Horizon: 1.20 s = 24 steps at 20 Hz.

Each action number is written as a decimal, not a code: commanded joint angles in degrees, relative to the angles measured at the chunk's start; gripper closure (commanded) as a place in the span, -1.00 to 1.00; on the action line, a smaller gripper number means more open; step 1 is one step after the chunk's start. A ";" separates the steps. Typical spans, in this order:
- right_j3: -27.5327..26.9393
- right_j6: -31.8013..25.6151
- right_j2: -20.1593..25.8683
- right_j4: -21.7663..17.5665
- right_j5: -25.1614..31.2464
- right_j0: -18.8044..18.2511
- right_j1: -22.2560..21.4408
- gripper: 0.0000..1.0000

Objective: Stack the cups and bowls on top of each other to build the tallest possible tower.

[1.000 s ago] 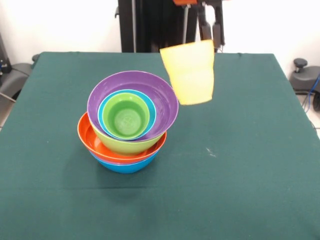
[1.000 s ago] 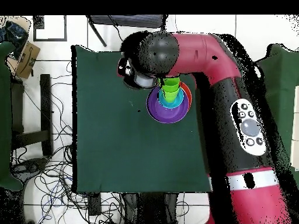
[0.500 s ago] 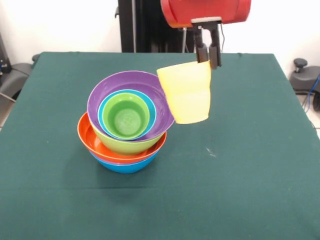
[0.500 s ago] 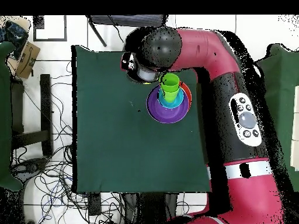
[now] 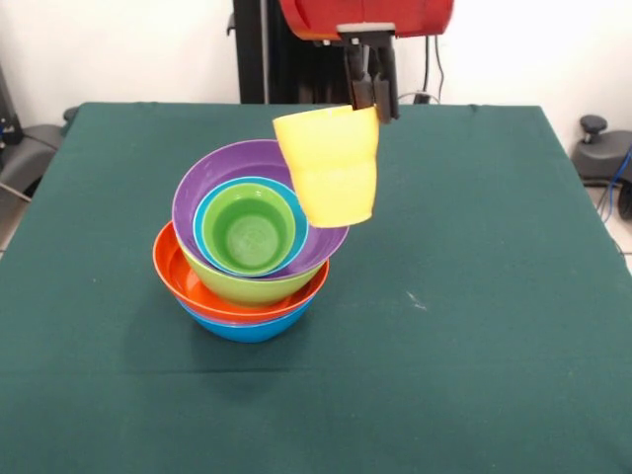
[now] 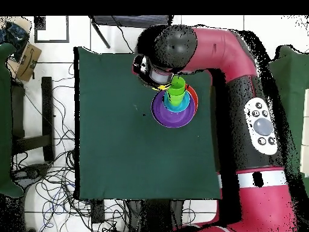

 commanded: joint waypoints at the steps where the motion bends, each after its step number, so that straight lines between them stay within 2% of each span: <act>1: -0.19 -4.38 -3.18 -2.55 4.60 0.66 -1.13 1.00; 15: -4.71 -6.26 -2.94 -3.85 6.64 1.31 1.03 1.00; 17: -7.66 -7.06 -2.83 -4.52 8.62 1.72 2.07 1.00; 24: -7.81 -8.34 -2.82 -4.59 9.91 1.25 1.72 1.00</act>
